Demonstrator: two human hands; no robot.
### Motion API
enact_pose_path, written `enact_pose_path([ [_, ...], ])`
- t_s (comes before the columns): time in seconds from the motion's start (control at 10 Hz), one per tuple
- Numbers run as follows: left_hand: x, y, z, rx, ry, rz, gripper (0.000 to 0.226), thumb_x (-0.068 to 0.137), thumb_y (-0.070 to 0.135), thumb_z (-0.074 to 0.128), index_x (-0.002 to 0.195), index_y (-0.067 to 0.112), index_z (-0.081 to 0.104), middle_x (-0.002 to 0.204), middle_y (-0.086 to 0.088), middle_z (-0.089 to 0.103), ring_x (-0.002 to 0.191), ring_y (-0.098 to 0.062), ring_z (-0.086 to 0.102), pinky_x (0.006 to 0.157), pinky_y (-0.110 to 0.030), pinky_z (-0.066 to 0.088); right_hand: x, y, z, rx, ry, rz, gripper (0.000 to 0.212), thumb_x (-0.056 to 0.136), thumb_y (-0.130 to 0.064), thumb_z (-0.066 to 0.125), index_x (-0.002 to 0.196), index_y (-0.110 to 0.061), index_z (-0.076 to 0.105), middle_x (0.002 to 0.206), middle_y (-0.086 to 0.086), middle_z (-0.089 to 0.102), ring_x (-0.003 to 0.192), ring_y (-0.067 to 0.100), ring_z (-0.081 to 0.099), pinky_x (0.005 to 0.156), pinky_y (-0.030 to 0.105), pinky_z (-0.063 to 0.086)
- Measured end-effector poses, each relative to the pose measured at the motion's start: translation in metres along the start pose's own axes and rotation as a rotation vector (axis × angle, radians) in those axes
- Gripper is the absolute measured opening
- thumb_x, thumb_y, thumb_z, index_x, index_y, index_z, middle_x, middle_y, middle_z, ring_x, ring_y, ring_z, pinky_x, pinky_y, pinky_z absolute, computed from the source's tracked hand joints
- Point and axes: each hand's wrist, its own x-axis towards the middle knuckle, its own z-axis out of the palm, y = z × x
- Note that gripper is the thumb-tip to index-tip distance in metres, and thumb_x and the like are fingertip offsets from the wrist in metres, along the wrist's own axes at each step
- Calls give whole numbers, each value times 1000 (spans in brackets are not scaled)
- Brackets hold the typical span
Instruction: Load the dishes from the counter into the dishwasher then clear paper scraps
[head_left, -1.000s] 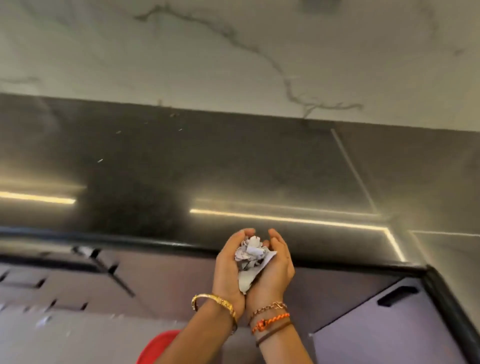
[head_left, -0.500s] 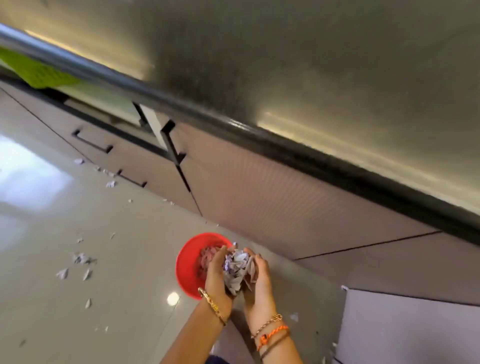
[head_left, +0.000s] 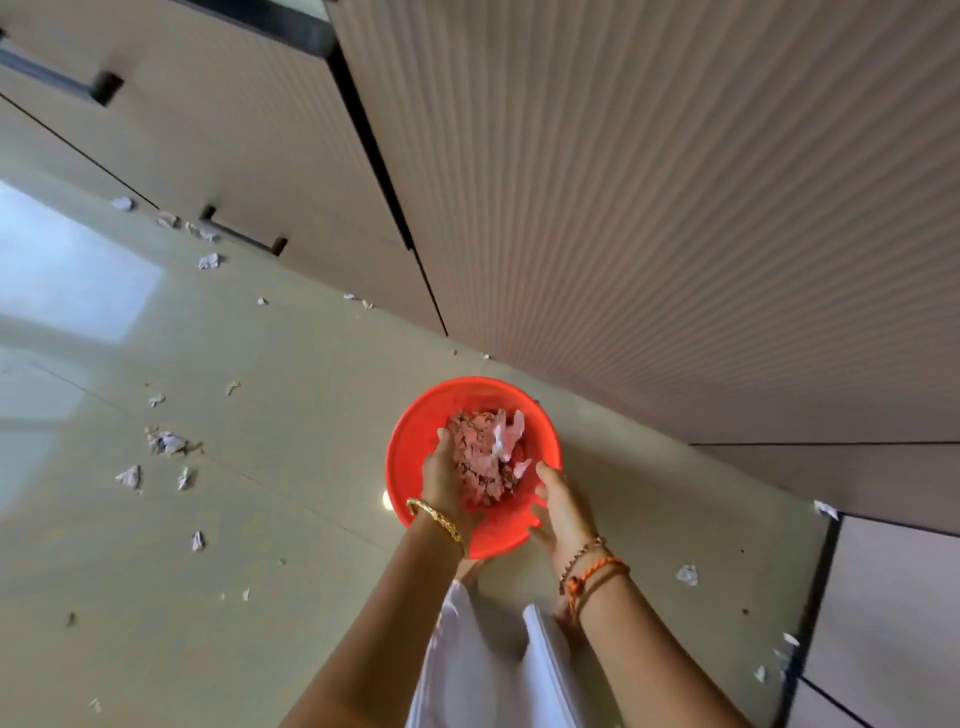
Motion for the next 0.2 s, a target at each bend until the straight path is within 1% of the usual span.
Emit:
enact_pose_path([
  [0.1,13,-2,-7,-37,40,55,33,98,36,39,114,11,53,92,-5,65,71,-19,63,60,-26,46,-7,2,-1,173,77,25,22,92,-23,48,72,-16,53,75,0,57,62,11,52,54,24,37],
  [0.2,12,-9,-8,60,83,83,37,97,31,43,67,11,49,37,5,50,30,-10,52,33,-10,36,-19,-9,-2,259,169,-151,36,91,-21,49,57,-17,41,42,-10,44,37,3,40,42,17,31],
])
